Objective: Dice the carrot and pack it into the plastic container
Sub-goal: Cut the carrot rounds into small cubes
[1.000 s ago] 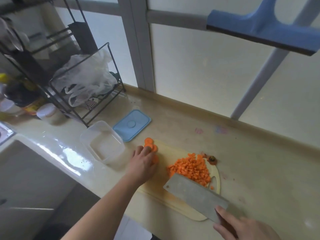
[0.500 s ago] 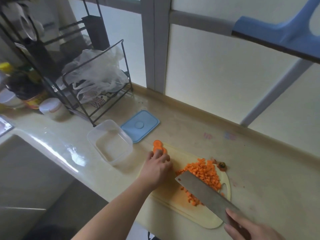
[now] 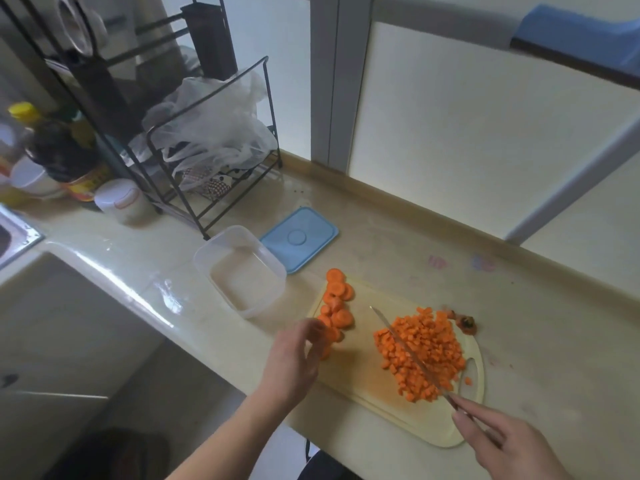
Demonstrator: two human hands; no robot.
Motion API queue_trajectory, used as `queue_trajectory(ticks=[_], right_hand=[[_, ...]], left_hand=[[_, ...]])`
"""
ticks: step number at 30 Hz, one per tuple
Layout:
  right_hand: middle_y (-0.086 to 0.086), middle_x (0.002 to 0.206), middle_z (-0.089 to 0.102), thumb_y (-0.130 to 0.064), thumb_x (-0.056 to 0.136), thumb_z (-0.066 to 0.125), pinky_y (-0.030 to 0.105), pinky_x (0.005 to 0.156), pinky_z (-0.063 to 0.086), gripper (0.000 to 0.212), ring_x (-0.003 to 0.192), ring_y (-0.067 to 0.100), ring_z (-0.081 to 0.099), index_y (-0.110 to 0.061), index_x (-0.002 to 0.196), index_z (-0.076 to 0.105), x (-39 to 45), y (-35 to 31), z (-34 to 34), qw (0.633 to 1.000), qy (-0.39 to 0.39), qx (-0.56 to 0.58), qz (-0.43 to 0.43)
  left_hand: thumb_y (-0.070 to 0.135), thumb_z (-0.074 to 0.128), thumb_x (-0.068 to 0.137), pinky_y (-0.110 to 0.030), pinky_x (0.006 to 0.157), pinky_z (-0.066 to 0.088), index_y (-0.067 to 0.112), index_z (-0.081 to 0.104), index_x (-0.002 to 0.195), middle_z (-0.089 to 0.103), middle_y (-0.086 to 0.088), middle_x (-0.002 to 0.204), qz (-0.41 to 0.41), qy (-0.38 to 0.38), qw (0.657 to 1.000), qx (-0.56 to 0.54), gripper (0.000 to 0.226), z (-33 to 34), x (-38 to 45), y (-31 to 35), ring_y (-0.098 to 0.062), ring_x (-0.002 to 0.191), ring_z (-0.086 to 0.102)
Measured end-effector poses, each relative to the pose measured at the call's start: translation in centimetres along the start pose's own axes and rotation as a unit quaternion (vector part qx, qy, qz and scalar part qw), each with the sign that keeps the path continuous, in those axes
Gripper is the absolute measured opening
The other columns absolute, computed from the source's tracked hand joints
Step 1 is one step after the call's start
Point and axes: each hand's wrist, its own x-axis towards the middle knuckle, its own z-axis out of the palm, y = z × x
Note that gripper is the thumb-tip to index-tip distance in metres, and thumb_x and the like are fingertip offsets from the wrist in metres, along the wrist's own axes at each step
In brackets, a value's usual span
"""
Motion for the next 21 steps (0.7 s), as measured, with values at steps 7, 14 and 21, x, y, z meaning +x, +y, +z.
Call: queue_trajectory(ticks=[7,14,21], right_hand=[[0.007,0.043,0.046,-0.033,0.084,0.068,0.015,0.039,0.030,0.026,0.040,0.017,0.035,-0.059,0.088,0.068,0.6,0.2,-1.1,0.990,0.080,0.106,0.046],[0.008,0.044,0.044,-0.032,0.086,0.066,0.016,0.039,0.029,0.020,0.041,0.017,0.033,-0.052,0.090,0.072,0.4,0.6,-1.5,0.982,0.101,0.149,0.060],[0.009,0.045,0.040,-0.033,0.086,0.065,0.015,0.040,0.027,0.019,0.044,0.017,0.030,-0.049,0.092,0.073,-0.1,-0.4,-1.0,0.978,0.088,0.177,0.065]], left_hand=[[0.018,0.058,0.080,-0.027,0.081,0.037,0.026,0.069,0.095,0.069,0.005,0.085,0.108,-0.179,0.978,0.009,0.020,5.3,-1.7,0.5,-0.015,0.083,0.056],[0.027,0.052,0.092,-0.031,0.078,0.033,0.026,0.071,0.088,0.063,0.011,0.083,0.192,-0.117,0.965,0.134,0.019,5.9,-1.3,-1.6,-0.014,0.085,0.046],[0.030,0.061,0.085,-0.025,0.074,0.025,0.027,0.074,0.082,0.064,0.011,0.076,0.119,-0.062,0.984,0.118,0.014,5.6,2.2,-0.2,-0.016,0.081,0.053]])
